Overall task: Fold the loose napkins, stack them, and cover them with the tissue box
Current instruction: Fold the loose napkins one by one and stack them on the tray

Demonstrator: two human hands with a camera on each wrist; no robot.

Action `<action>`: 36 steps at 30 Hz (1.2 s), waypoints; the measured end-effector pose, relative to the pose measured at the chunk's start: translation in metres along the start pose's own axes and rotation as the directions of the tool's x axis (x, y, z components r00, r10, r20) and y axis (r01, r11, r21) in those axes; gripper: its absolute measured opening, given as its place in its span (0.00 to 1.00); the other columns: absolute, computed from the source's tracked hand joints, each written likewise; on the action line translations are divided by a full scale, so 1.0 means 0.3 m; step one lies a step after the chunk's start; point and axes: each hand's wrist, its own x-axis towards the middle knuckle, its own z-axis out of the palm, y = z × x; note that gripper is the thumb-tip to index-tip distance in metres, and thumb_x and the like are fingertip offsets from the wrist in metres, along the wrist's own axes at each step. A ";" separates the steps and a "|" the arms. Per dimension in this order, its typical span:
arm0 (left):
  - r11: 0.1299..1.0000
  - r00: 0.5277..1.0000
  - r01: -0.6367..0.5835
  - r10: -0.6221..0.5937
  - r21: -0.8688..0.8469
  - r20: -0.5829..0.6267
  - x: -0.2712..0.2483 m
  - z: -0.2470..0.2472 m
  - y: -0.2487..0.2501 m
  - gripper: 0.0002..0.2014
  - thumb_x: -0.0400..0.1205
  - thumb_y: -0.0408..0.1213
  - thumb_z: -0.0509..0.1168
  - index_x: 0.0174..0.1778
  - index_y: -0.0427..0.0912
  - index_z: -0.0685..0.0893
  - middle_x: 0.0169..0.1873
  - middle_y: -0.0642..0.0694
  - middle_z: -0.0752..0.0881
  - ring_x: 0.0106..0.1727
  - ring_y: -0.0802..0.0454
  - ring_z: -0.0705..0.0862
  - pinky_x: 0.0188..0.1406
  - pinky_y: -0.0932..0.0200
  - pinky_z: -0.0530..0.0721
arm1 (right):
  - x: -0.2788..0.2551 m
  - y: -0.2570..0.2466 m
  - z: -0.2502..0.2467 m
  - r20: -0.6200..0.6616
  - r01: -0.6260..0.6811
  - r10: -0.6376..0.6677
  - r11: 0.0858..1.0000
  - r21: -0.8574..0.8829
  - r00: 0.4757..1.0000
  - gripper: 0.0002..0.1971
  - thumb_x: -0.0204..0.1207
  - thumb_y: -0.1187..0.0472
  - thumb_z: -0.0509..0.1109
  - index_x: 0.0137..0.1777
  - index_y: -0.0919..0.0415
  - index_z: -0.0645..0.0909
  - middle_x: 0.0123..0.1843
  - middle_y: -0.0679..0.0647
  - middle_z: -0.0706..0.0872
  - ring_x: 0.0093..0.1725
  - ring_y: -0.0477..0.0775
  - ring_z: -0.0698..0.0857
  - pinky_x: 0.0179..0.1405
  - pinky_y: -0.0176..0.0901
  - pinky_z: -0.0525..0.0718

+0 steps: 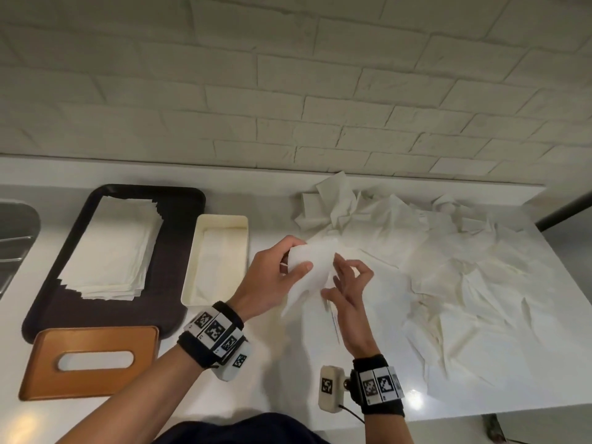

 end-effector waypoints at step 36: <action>0.308 0.862 -0.024 -0.476 0.951 0.176 0.074 -0.369 -0.309 0.45 0.75 0.53 0.83 0.86 0.62 0.68 0.85 0.51 0.69 0.89 0.43 0.64 0.81 0.09 0.47 | 0.183 -0.069 0.272 -0.071 -0.096 0.064 0.653 -0.752 0.995 0.06 0.88 0.56 0.70 0.62 0.51 0.83 0.53 0.53 0.95 0.55 0.58 0.92 0.53 0.47 0.88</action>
